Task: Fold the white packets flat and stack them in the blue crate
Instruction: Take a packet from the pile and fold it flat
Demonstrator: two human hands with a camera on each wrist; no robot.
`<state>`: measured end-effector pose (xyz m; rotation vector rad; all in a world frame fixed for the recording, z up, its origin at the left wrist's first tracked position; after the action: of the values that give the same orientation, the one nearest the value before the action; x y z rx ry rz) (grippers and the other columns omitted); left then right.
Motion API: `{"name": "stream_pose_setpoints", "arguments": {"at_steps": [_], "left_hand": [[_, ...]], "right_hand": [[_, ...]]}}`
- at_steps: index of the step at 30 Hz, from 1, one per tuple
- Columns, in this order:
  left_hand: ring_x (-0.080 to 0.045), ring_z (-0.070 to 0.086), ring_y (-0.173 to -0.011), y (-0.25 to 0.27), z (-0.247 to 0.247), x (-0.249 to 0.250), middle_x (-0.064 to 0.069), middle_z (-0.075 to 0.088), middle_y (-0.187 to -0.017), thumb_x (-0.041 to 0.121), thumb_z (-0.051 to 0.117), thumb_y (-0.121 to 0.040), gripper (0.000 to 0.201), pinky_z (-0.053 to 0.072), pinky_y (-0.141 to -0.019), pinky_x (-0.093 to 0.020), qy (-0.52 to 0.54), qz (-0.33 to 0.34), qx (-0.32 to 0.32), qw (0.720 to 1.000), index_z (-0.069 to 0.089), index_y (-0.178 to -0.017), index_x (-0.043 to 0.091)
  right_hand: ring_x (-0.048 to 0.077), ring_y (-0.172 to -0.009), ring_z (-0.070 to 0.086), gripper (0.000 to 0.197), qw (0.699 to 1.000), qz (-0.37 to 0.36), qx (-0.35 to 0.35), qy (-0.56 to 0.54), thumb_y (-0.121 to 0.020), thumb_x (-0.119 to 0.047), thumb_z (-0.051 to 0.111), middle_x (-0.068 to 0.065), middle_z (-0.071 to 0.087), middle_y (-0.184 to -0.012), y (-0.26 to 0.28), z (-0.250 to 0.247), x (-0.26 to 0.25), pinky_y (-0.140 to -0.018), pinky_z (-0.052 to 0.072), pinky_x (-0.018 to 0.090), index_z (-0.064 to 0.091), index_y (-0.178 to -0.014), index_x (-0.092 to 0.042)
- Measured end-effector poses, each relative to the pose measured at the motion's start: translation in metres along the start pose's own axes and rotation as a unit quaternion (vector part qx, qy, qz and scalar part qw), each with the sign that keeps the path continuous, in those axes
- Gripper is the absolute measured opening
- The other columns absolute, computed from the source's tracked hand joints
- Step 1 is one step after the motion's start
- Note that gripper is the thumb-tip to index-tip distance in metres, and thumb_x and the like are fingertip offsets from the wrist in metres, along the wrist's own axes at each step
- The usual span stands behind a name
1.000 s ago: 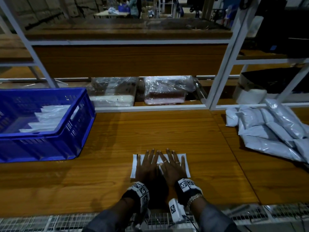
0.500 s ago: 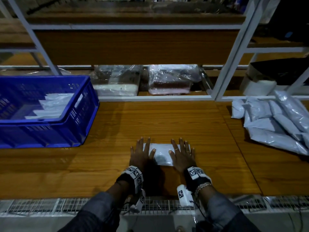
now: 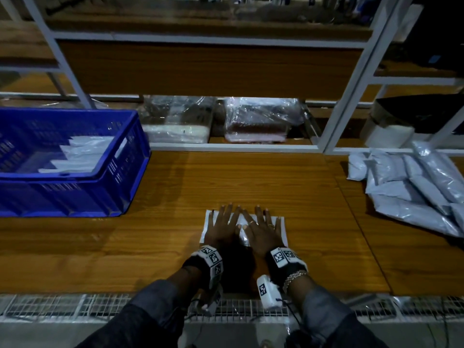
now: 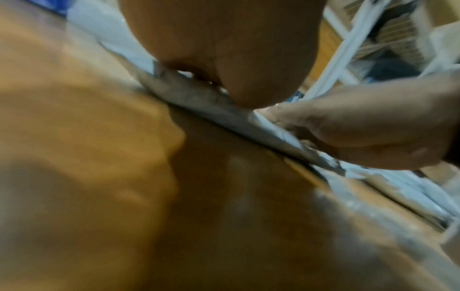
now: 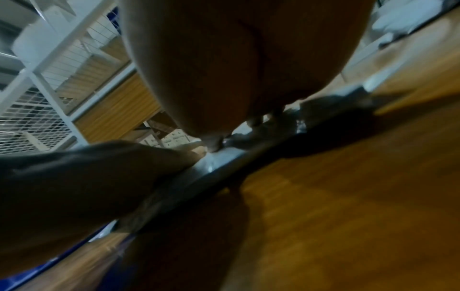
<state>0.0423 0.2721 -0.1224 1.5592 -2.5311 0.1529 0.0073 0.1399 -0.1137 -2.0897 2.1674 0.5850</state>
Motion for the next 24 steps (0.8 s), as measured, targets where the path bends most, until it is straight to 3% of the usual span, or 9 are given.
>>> {"name": "stream_pose_setpoints", "arguments": {"at_steps": [2,4,6,8,12,16,18,20,24], "left_hand": [[-0.027,0.062,-0.126,0.003,0.006,0.000,-0.007,0.061,-0.141,0.039,0.037,-0.094,0.056,0.038,-0.106,-0.054,0.009,0.009,-0.019,1.000,0.052,-0.145,0.022],[-0.028,0.062,-0.125,0.001,0.005,0.001,-0.008,0.062,-0.140,0.041,0.036,-0.093,0.057,0.047,-0.103,-0.053,0.006,0.003,0.003,1.000,0.061,-0.140,0.020],[-0.029,0.061,-0.126,0.001,0.002,0.007,-0.010,0.061,-0.140,0.044,0.035,-0.091,0.061,0.051,-0.099,-0.056,0.018,0.001,0.026,0.999,0.061,-0.139,0.017],[-0.029,0.057,-0.131,0.003,0.004,0.009,-0.010,0.058,-0.144,0.046,0.035,-0.092,0.063,0.047,-0.103,-0.057,0.021,-0.006,0.026,0.999,0.058,-0.143,0.016],[-0.026,0.061,-0.127,0.004,0.009,0.002,-0.007,0.058,-0.144,0.041,0.026,-0.104,0.053,0.051,-0.100,-0.052,0.044,-0.010,0.012,0.999,0.046,-0.148,0.019],[-0.035,0.066,-0.117,0.000,0.009,-0.011,-0.019,0.061,-0.138,0.041,0.037,-0.095,0.058,0.057,-0.087,-0.054,0.099,-0.019,-0.010,0.995,0.036,-0.147,0.014],[-0.040,0.059,-0.125,0.002,0.005,-0.021,-0.024,0.054,-0.143,0.047,0.036,-0.095,0.065,0.052,-0.094,-0.059,0.100,-0.037,0.020,0.994,0.033,-0.150,0.012],[-0.039,0.045,-0.139,0.003,0.006,-0.028,-0.022,0.041,-0.155,0.055,0.027,-0.095,0.074,0.038,-0.109,-0.061,0.089,-0.056,0.031,0.994,0.031,-0.156,0.013],[-0.034,0.028,-0.150,0.003,0.005,-0.023,-0.016,0.028,-0.163,0.065,0.007,-0.088,0.086,0.019,-0.118,-0.056,0.072,-0.075,0.030,0.994,0.026,-0.159,0.020]], "right_hand": [[0.026,-0.155,-0.014,0.053,1.000,0.002,0.005,0.008,-0.107,-0.048,0.022,-0.001,-0.011,-0.169,-0.004,0.005,-0.002,-0.121,-0.010,0.058,0.003,-0.157,-0.051],[0.026,-0.155,-0.011,0.053,0.999,0.002,0.024,0.023,-0.105,-0.051,0.018,-0.001,-0.009,-0.169,-0.005,0.006,0.000,-0.121,-0.007,0.059,0.004,-0.157,-0.051],[0.027,-0.155,-0.009,0.063,0.998,-0.009,0.043,0.038,-0.095,-0.059,0.002,-0.001,-0.007,-0.169,0.000,0.009,-0.001,-0.121,-0.007,0.060,0.007,-0.157,-0.049],[0.030,-0.155,-0.007,0.073,0.998,-0.022,0.052,0.038,-0.088,-0.062,-0.006,0.000,-0.005,-0.169,0.002,0.012,-0.003,-0.120,-0.008,0.061,0.010,-0.158,-0.046],[0.027,-0.156,-0.006,0.056,0.998,-0.007,0.051,0.023,-0.102,-0.053,0.010,-0.001,-0.002,-0.170,0.000,0.014,-0.001,-0.120,-0.009,0.057,0.008,-0.157,-0.047],[0.022,-0.155,-0.014,0.057,1.000,-0.004,0.014,-0.025,-0.107,-0.052,0.021,0.000,-0.012,-0.169,-0.001,0.007,0.006,-0.121,-0.014,0.048,0.002,-0.160,-0.041],[0.022,-0.153,-0.020,0.062,0.998,0.023,0.013,-0.059,-0.105,-0.057,0.021,0.002,-0.019,-0.167,0.000,0.004,0.020,-0.120,-0.017,0.046,-0.002,-0.160,-0.037],[0.022,-0.153,-0.021,0.065,0.996,0.054,0.024,-0.073,-0.104,-0.060,0.021,0.003,-0.020,-0.166,0.001,0.000,0.038,-0.121,-0.017,0.046,-0.001,-0.161,-0.036],[0.021,-0.154,-0.017,0.060,0.996,0.051,0.021,-0.075,-0.103,-0.061,0.021,0.000,-0.016,-0.168,0.001,0.003,0.047,-0.122,-0.014,0.047,0.005,-0.159,-0.045]]}}
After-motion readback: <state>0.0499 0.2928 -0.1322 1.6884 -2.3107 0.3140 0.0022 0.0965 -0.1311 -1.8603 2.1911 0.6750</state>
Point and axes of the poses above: each hand's wrist, its own y-axis away from the middle knuckle, its own z-axis out of the palm, x = y × z, the point moved 6 cm from there along -y, towards the middle knuckle
